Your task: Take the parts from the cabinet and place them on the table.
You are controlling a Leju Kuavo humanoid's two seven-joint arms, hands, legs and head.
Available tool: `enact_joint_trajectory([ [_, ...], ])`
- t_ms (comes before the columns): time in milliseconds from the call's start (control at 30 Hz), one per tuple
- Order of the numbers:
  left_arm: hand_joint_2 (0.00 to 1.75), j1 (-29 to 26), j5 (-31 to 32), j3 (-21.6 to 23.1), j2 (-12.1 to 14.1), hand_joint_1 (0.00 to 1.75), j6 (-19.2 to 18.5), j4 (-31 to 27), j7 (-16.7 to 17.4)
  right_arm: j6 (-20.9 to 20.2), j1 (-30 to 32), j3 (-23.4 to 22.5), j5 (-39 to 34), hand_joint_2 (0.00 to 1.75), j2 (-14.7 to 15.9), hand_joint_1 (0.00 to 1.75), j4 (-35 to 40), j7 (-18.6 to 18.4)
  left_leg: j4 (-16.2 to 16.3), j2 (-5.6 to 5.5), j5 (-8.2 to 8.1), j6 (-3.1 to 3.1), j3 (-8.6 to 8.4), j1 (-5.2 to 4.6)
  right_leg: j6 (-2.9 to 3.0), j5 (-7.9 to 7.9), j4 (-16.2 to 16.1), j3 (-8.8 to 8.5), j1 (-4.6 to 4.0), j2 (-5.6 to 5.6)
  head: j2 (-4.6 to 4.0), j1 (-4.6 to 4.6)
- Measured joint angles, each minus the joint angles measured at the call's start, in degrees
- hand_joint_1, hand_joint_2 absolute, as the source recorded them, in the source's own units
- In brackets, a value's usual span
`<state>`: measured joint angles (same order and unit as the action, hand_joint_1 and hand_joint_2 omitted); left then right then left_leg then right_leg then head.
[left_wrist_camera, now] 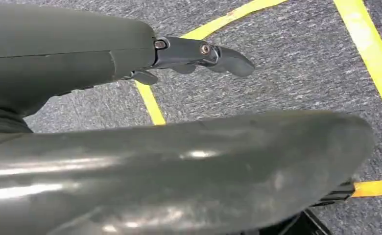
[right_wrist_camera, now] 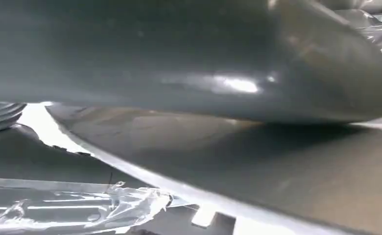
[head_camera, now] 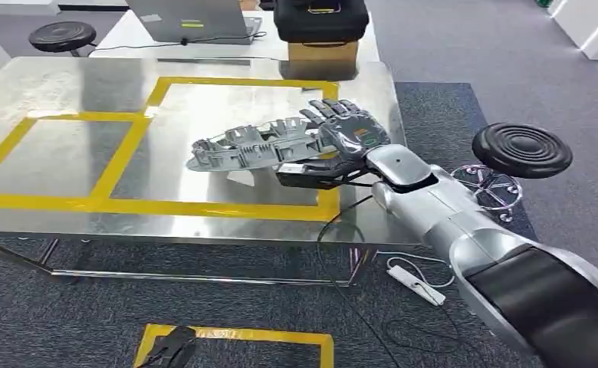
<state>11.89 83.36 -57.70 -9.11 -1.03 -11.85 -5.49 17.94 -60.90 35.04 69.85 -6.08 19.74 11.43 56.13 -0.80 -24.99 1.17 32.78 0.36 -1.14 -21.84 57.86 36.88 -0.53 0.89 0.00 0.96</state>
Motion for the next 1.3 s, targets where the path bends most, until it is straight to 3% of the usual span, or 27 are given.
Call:
enact_joint_trajectory([
  [133, 0.00, 0.00, 0.00, 0.00, 0.00, 0.00, -0.24, 0.00, 0.18, -1.05, -0.01, -0.13, -1.34, 0.00, -0.02, 0.00, 0.00, 0.00, 0.00, 0.00, 0.00, 0.00, 0.00, 0.00, 0.00, 0.00, 0.00, 0.00, 0.00, 0.00, 0.00, 0.00],
  [200, 0.00, -0.01, -0.02, 0.00, 0.00, 0.00, -0.46, 0.00, 0.41, -6.03, -0.22, -0.78, -3.62, 0.00, -0.13, 0.00, -0.02, -0.17, 0.00, 0.00, 0.00, 0.00, 0.00, 0.00, 0.00, 0.00, 0.00, 0.00, 0.00, 0.01, 0.00, 0.00],
  [367, 0.00, -0.02, -0.02, -0.02, 0.11, 0.00, -1.22, 0.00, 0.83, -37.16, -4.53, -2.78, -9.09, 0.00, 0.13, 0.00, -1.40, -2.21, 0.00, 0.02, 0.01, 0.00, 0.00, -0.01, 0.00, 0.02, -0.02, 0.03, 0.00, 0.03, 0.00, 0.00],
  [433, 0.00, -0.10, -0.02, -0.02, 0.15, 0.00, -1.42, 0.00, 0.94, -42.72, -6.15, -3.04, -9.53, 0.00, 0.77, 0.00, -1.79, -1.57, 0.00, 0.01, 0.02, 0.00, 0.00, -0.01, -0.01, 0.02, -0.01, 0.02, 0.01, 0.01, 0.00, 0.00],
  [567, 0.00, -0.13, 0.02, -0.04, 0.17, 0.00, -1.42, 0.00, 1.01, -44.96, -7.10, -2.95, -9.66, 0.00, 1.07, 0.00, -2.40, -1.11, 0.00, 0.04, 0.01, 0.00, -0.02, 0.00, -0.01, 0.04, -0.01, 0.03, 0.00, 0.10, 0.00, 0.02],
  [1300, 0.00, -0.15, 0.00, -0.20, 0.20, 0.00, -1.18, 0.00, 1.01, -43.21, -7.17, -1.81, -9.99, 0.00, 1.05, 0.00, -2.56, -1.11, 0.00, 0.02, 0.01, 0.00, 0.00, 0.00, 0.01, 0.01, -0.01, 0.02, 0.00, 0.02, 0.00, 0.02],
])
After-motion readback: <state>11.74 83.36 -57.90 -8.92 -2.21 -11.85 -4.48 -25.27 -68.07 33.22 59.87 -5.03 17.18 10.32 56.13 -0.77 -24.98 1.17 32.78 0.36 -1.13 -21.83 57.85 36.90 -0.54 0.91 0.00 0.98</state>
